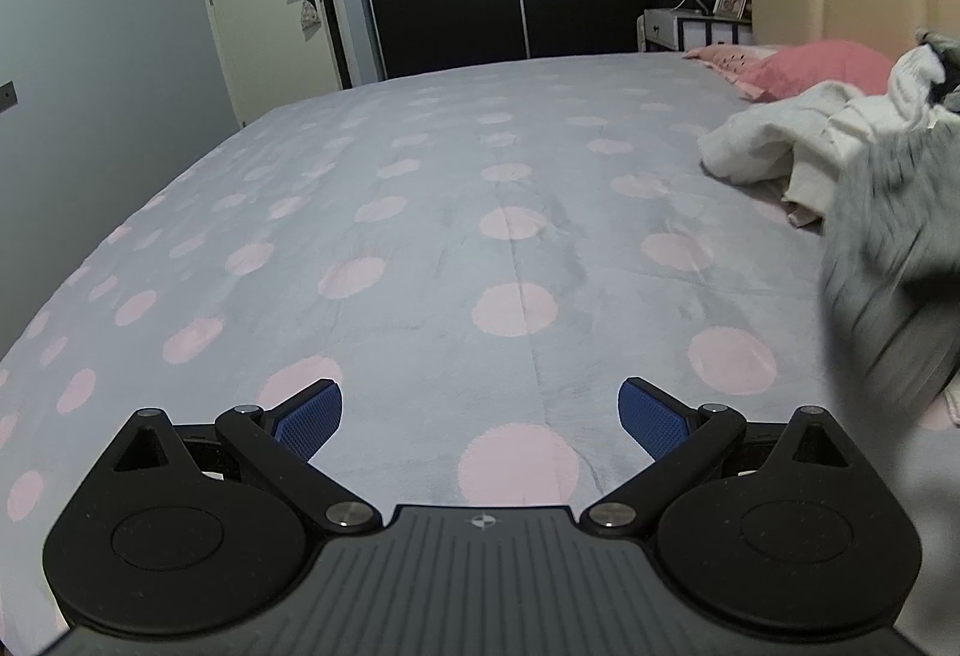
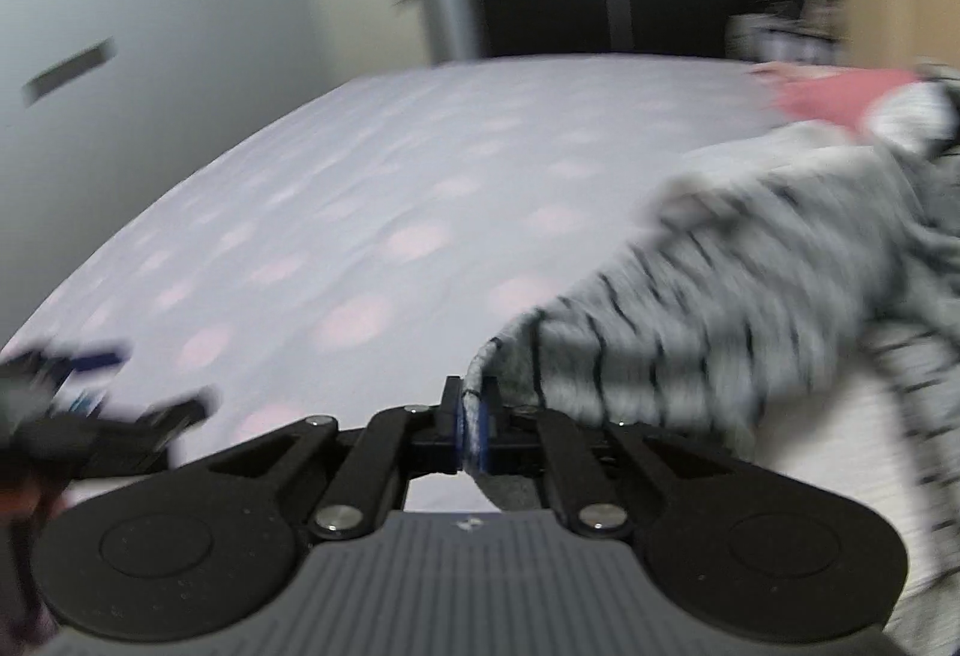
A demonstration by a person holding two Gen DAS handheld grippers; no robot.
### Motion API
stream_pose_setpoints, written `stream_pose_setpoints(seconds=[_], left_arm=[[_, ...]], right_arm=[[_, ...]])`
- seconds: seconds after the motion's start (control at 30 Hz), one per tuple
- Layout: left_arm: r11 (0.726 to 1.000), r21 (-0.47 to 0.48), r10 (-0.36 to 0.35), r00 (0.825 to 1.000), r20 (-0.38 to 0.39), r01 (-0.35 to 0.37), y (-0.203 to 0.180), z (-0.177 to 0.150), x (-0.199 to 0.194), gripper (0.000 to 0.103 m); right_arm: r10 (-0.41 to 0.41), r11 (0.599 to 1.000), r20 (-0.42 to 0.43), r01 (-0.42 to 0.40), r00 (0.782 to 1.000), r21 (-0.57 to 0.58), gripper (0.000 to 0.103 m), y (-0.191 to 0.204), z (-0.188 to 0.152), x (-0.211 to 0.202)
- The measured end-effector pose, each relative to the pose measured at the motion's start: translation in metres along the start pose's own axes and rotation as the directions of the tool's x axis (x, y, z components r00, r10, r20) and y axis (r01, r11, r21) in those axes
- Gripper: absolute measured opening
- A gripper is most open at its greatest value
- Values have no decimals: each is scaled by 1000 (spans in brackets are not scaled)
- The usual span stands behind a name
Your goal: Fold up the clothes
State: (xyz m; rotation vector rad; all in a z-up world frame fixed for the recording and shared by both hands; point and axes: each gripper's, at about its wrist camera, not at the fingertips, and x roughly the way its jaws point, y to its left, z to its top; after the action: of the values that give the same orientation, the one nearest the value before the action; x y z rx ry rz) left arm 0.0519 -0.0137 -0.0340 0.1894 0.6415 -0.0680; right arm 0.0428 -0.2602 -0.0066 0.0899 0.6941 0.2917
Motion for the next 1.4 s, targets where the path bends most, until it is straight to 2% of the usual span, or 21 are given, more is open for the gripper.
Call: stream_pose_setpoints(seconds=[0.1, 0.2, 0.3, 0.5, 0.53, 0.6, 0.63, 0.83, 1.0, 1.13, 1.23, 1.4], left_arm=[[1000, 1, -11, 1000, 14, 11, 5, -1, -9, 101], [1000, -1, -24, 1000, 16, 24, 10, -2, -13, 101], [999, -1, -39, 999, 11, 39, 12, -4, -16, 101], [995, 32, -90, 996, 13, 89, 1, -7, -20, 101], [994, 38, -99, 995, 16, 98, -2, -8, -20, 101], [992, 49, -117, 993, 23, 116, -8, -9, -22, 101], [991, 53, -127, 992, 26, 126, -11, -10, -23, 101], [977, 85, -196, 980, 34, 193, -34, -12, -25, 101], [950, 125, -291, 956, 21, 286, -66, -19, -26, 101], [917, 158, -373, 928, 6, 367, -95, -27, -24, 101], [907, 189, -382, 924, -10, 377, -115, -35, -19, 101], [898, 249, -361, 931, -57, 363, -134, -47, -3, 101]], right_arm=[[86, 994, -83, -91, 993, -62, 6, 40, -17, 11], [155, 977, -161, -175, 975, -120, 6, 72, -37, 19], [172, 966, -198, -205, 965, -159, 6, 93, -52, 24], [107, 976, -194, -140, 975, -167, 11, 91, -61, 18], [97, 977, -186, -129, 978, -171, 13, 88, -62, 16], [70, 977, -166, -101, 984, -187, 28, 85, -66, 9], [55, 977, -156, -86, 986, -195, 39, 83, -68, 4], [-45, 982, -124, 22, 991, -188, 44, 56, -77, -23], [-210, 972, -84, 199, 974, -128, 50, 16, -82, -47], [-284, 959, -62, 284, 957, -10, 55, -21, -85, -61], [-299, 952, -54, 301, 953, 48, 56, -36, -87, -64], [-320, 939, -51, 324, 946, 112, 61, -55, -90, -67]])
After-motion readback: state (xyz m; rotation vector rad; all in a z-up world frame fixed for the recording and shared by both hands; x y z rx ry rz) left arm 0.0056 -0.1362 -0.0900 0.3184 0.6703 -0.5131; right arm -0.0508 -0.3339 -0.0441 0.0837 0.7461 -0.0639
